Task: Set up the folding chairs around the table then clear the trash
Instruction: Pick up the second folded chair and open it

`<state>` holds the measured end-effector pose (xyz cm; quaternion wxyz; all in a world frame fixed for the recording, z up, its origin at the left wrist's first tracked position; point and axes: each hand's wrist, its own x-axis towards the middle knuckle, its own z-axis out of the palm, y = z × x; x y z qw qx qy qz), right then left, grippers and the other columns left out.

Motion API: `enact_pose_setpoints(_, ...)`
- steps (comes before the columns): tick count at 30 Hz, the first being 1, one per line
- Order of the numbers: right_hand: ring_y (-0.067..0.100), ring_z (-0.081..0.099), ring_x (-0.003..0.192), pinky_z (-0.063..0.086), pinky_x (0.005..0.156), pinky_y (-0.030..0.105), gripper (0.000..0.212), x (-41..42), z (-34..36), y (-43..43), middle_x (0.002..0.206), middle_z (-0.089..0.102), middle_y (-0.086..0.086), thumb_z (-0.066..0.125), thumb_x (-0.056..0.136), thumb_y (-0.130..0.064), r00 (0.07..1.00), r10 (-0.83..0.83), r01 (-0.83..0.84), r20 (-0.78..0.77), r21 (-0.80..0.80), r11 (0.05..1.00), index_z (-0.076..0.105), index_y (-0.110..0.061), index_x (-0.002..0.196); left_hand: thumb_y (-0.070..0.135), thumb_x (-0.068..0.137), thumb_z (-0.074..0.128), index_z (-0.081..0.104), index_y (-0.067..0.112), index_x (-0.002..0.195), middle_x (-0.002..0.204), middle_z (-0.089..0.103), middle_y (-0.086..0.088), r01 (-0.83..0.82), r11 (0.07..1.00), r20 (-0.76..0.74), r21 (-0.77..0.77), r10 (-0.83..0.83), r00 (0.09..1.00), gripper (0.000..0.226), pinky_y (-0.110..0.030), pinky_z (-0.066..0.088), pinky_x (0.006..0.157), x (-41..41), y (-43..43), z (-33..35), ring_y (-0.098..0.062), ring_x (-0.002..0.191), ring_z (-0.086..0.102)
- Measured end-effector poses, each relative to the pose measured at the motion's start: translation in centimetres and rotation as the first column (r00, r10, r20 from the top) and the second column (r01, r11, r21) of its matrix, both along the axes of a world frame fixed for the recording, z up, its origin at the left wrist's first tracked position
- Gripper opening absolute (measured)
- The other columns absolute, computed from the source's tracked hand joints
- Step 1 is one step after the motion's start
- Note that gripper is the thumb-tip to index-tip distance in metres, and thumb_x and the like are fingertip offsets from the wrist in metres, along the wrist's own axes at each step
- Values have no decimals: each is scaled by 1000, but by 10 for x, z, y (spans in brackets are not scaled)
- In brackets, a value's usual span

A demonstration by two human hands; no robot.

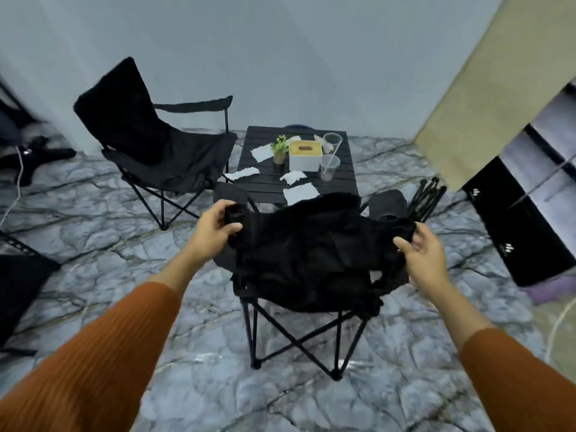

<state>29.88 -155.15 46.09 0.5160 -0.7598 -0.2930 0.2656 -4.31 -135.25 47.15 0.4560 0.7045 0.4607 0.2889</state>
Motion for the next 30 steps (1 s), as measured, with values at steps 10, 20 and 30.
enact_pose_setpoints(10,30,60,82,48,66,37,27,-10,-41,-94,82,60,6,58,87,9,959,196,-121,205,-331,936,54,-17,87,-9,82,62,54,10,92,92,64,-11,104,994,-510,34,-72,857,23,-37,44,73,-73,-86,-32,-29,88,60)
enact_pose_setpoints(20,16,53,70,36,54,29,42,-48,-81,-121,91,57,9,38,79,24,915,235,-72,329,-440,895,55,-14,86,-3,87,60,67,8,94,94,70,-7,117,991,-569,70,-56,820,15,-39,52,79,-96,-130,-61,-24,88,64)
enact_pose_setpoints(30,12,56,79,42,63,27,27,-50,-75,-129,105,58,6,61,84,8,908,274,-92,316,-489,868,58,-15,97,7,87,68,60,12,126,117,68,-8,47,999,-575,-29,-55,816,41,-33,46,90,-98,-137,-65,-28,110,61)
